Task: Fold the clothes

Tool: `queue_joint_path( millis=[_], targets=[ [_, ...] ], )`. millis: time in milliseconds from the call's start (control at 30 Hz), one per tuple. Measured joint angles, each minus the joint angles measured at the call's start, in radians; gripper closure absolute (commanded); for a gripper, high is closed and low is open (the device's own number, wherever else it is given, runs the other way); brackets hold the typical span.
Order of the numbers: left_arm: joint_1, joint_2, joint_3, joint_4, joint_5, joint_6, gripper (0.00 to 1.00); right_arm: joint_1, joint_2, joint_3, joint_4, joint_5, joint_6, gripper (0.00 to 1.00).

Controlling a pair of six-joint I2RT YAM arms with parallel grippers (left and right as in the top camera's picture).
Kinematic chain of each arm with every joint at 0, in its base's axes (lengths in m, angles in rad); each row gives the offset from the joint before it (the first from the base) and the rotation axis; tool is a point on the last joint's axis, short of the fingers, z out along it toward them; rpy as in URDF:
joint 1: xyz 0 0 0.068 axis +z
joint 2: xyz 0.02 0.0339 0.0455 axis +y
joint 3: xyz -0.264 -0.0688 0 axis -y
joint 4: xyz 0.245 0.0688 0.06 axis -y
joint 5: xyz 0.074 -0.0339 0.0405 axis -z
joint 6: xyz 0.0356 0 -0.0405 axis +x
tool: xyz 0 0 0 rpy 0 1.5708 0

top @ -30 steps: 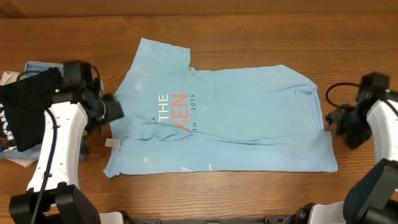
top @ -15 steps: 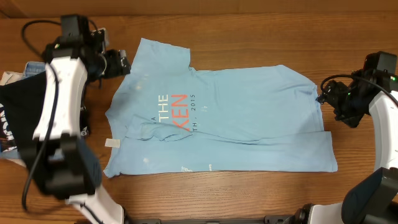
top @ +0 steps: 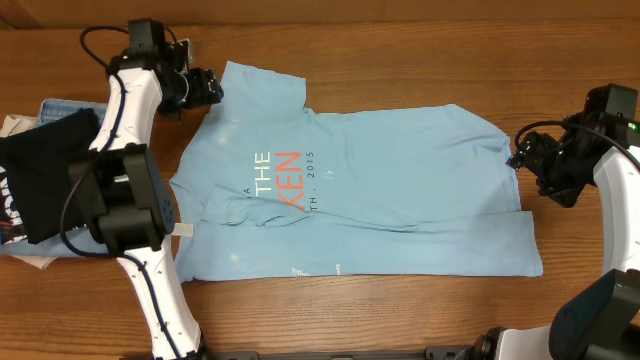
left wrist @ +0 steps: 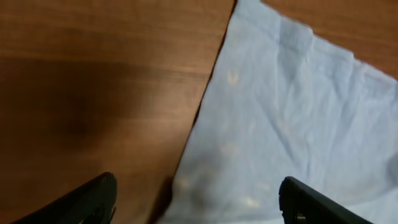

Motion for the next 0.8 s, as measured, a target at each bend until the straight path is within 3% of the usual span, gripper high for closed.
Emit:
queue_joint_path(
  millis=[267,400,533,633,700,800],
  targets=[
    [-0.052,0.066,0.003,0.118,0.011,0.0,0.18,0.0,0.0,0.0,-0.004,0.0,0.0,0.17],
    [-0.079,0.086,0.011,0.14,0.01,0.003,0.24,0.0,0.0,0.0,-0.009,0.0,0.0,0.17],
    [-0.09,0.092,0.016,0.13,-0.002,0.004,0.42,0.0,0.0,0.0,-0.01,0.0,0.0,0.17],
    [-0.091,0.095,0.017,0.118,-0.012,0.007,0.67,0.0,0.0,0.0,-0.007,0.0,0.0,0.17],
    [-0.09,0.096,0.017,0.106,-0.016,0.013,0.77,0.0,0.0,0.0,-0.003,0.0,-0.001,0.18],
    [-0.088,0.096,0.018,0.081,-0.02,0.008,0.85,0.0,0.0,0.0,0.026,0.0,-0.003,0.19]
  ],
)
